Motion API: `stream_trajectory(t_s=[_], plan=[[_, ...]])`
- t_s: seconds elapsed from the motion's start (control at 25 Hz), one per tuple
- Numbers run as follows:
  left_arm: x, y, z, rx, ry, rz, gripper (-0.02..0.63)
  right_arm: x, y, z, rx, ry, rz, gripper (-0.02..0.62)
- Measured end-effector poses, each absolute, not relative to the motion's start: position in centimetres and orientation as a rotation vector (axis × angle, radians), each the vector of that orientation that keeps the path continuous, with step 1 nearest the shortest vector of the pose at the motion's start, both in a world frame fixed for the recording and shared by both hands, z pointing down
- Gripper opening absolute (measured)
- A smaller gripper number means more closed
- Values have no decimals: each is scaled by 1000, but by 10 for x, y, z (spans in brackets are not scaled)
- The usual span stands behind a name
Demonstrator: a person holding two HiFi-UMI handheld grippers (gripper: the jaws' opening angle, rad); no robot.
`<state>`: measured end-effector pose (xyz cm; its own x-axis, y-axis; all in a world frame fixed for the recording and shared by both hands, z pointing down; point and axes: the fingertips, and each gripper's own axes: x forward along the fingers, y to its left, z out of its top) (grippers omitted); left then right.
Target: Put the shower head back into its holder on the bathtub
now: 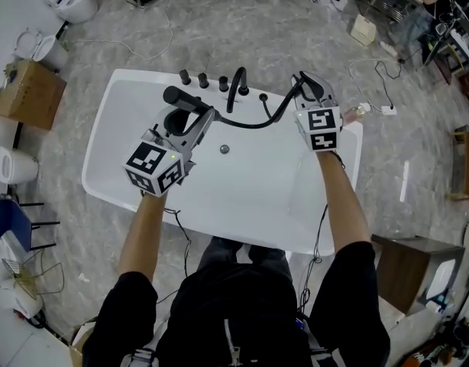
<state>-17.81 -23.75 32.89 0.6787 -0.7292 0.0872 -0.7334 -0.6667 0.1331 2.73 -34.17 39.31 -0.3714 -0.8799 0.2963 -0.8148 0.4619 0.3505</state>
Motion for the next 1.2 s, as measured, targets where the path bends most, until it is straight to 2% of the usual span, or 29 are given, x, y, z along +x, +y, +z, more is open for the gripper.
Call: stream_trajectory(t_s=[0.4, 1.2], plan=[[-178, -251, 312, 2756, -1213, 6, 150, 23, -370, 347, 1452, -2287, -299, 71], [-163, -263, 365, 2737, -1194, 102, 150, 31, -363, 446, 1420, -2243, -92, 71]])
